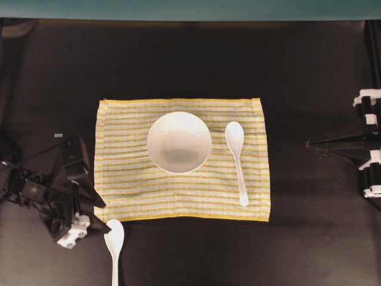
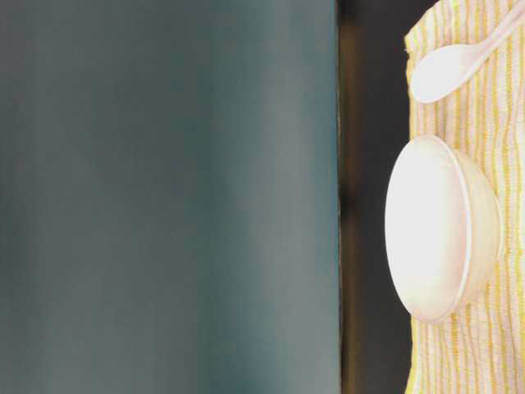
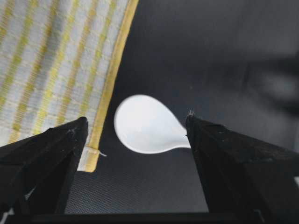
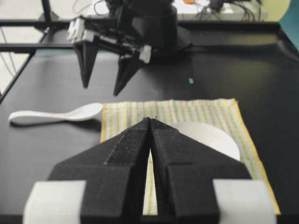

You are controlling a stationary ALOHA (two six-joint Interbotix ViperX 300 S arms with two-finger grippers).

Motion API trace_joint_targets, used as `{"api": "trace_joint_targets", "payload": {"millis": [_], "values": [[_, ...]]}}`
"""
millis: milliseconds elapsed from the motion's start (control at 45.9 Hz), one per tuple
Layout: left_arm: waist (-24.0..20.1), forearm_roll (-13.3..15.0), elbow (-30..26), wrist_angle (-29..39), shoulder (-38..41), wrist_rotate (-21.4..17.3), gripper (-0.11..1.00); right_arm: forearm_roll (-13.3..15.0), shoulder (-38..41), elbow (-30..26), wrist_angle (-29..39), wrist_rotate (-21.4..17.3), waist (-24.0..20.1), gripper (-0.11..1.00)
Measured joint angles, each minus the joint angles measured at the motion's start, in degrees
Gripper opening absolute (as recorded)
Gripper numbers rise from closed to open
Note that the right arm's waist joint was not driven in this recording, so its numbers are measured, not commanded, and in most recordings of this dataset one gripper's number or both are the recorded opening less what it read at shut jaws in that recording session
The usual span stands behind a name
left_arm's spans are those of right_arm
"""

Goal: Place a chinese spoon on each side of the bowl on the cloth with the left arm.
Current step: 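Move the left gripper to the left white spoon and grasp it, then lift the left spoon and carry it to the left of the bowl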

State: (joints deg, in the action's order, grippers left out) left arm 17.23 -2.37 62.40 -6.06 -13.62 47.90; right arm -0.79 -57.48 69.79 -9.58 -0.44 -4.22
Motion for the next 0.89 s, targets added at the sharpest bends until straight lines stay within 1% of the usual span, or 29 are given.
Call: {"api": "trace_joint_targets", "payload": {"millis": [240, 349, 436, 502, 589, 632, 698, 785, 807, 894], "values": [[0.62, 0.00, -1.85, -3.08, 8.61, -0.35, 0.81, -0.35, 0.00, 0.00, 0.00, 0.00, 0.09, 0.01], [0.97, 0.00, -2.29, -3.16, 9.49, 0.18, 0.80, -0.35, 0.00, 0.00, -0.09, 0.00, 0.09, 0.01], [1.58, 0.00, -2.29, -3.16, 9.58, 0.18, 0.76, -0.35, 0.00, 0.00, 0.00, 0.00, 0.09, 0.01], [1.93, 0.00, -2.37, -3.25, 9.58, 0.18, 0.69, -0.35, 0.00, 0.09, 0.00, 0.09, 0.09, 0.01], [2.02, 0.00, -2.46, -3.25, 9.58, 0.26, 0.54, -0.35, 0.00, 0.35, 0.00, 0.00, 0.09, 0.01], [2.02, 0.00, -2.55, -3.16, 9.58, 0.26, 0.46, -0.44, 0.00, 0.44, 0.00, 0.00, 0.09, 0.01], [2.02, 0.00, -2.64, -2.72, 9.49, 0.26, 0.28, -0.44, 0.00, 0.62, -0.09, 0.09, 0.00, 0.01], [2.02, 0.00, -2.81, -1.23, 9.14, 0.26, 0.10, -0.44, 0.00, 0.70, 0.00, 0.00, 0.09, 0.01], [2.11, 0.00, -2.90, -0.62, 8.79, 0.35, 0.07, -0.35, 0.00, 0.70, 0.00, 0.00, 0.09, 0.01], [2.02, 0.00, -3.43, 1.85, 7.29, 0.35, 0.07, -0.35, 0.00, 0.70, 0.00, 0.09, 0.09, 0.01]]}}
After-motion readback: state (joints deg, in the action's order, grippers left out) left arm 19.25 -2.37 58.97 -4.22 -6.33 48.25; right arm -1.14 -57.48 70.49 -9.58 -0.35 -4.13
